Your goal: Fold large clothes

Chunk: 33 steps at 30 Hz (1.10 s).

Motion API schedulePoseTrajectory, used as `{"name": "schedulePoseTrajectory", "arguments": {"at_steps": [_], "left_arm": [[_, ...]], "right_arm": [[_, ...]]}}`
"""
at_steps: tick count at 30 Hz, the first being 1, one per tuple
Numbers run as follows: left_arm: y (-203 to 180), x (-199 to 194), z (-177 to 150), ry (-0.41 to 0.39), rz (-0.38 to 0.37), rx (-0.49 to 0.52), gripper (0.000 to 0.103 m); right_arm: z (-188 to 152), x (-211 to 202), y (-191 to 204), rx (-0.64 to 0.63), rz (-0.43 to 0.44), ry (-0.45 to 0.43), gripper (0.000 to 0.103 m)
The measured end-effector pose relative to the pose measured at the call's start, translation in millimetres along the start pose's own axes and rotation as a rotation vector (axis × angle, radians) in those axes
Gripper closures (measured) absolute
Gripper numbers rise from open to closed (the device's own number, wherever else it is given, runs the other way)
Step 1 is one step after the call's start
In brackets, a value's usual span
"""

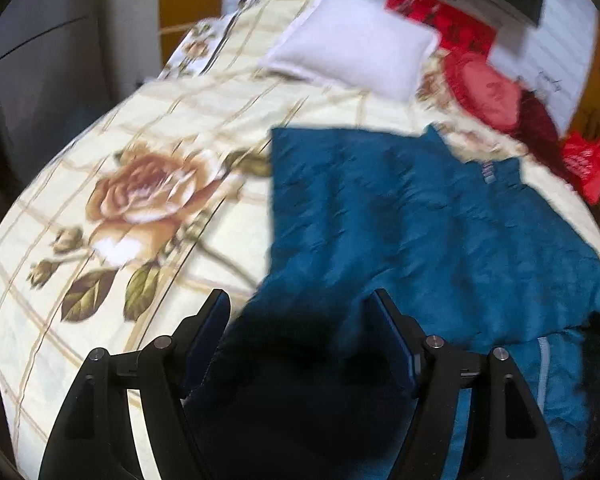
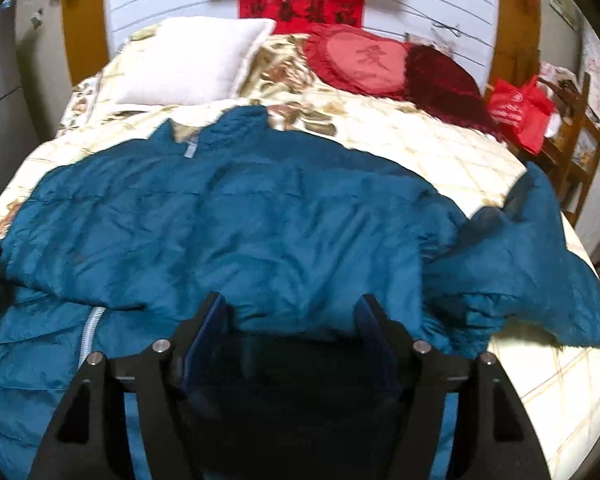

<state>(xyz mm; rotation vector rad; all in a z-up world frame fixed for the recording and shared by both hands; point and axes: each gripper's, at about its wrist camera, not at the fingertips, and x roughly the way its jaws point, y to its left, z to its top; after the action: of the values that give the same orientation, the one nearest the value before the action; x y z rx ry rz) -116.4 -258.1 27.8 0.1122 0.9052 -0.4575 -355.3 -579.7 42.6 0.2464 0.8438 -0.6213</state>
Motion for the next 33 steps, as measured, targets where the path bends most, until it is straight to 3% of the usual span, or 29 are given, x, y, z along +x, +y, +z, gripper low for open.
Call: {"name": "schedulePoseTrajectory", "arguments": {"at_steps": [1,6,12,19,22,25,31,33], "left_arm": [[6.1,6.2,-1.0,0.023,0.020,-0.024,0.033],[22.5,14.4,-3.8,0.058,-0.031,-0.106,0.033],[11.4,13.9,-6.1,0.042,0.013,-0.054,0.033],[17.1,17.3,-5.4,0.054,-0.014,-0.077,0.033],[15.8,17.6,-6.4,0.052,-0.009,-0.070,0.033],[14.4,16.8,-6.9,0.049,-0.008,-0.065,0.033],[12.8,16.5,-6.6,0.044,0.004,-0.053,0.033],[11.1,16.0,-6.9,0.039,0.012,-0.045,0.033]], "right_arm": [[-1.8,2.7,-5.0,0.018,0.004,0.017,0.032],[-5.1,-7.5,-28.0,0.086,0.014,-0.017,0.032],[13.6,-2.3,-63.5,0.201,0.023,-0.020,0.030],[34.4,26.4,-88.9,0.359,0.068,0.003,0.028],[38.4,38.5,-78.1,0.295,0.054,0.044,0.026],[37.8,23.8,-68.9,0.246,0.033,0.050,0.026],[34.4,-22.1,-53.6,0.218,0.174,0.001,0.026],[39.8,-20.3,-41.9,0.157,0.167,-0.007,0.026]]}}
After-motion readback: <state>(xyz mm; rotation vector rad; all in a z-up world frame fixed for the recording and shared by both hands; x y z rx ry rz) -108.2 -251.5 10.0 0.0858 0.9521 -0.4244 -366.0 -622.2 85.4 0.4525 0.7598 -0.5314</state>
